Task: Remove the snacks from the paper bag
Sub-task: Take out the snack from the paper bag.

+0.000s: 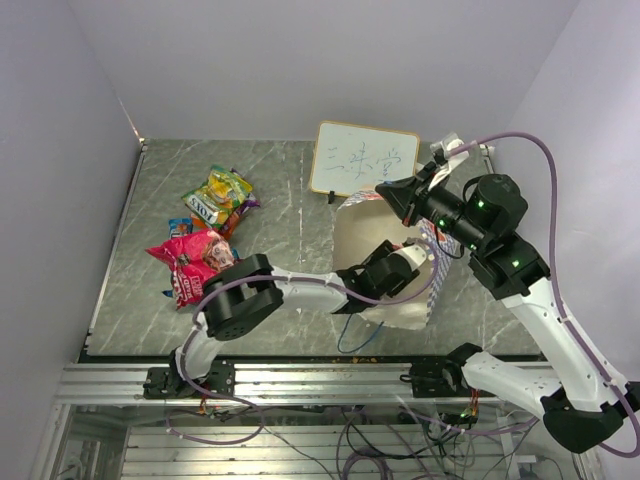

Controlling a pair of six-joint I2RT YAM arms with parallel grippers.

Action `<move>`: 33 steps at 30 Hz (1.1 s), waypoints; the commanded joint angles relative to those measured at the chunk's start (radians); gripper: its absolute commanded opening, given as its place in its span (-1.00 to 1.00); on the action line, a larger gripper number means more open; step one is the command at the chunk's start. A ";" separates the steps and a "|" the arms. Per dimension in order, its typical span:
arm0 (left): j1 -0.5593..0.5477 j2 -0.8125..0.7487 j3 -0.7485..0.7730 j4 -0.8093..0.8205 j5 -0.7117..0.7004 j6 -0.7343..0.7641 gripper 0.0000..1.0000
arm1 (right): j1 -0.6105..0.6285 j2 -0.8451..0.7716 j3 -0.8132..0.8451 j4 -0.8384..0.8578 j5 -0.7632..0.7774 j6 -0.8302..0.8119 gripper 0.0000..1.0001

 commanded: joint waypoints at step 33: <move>0.113 0.258 0.321 -0.399 -0.022 -0.314 0.79 | 0.002 -0.012 0.039 -0.007 0.029 -0.019 -1.00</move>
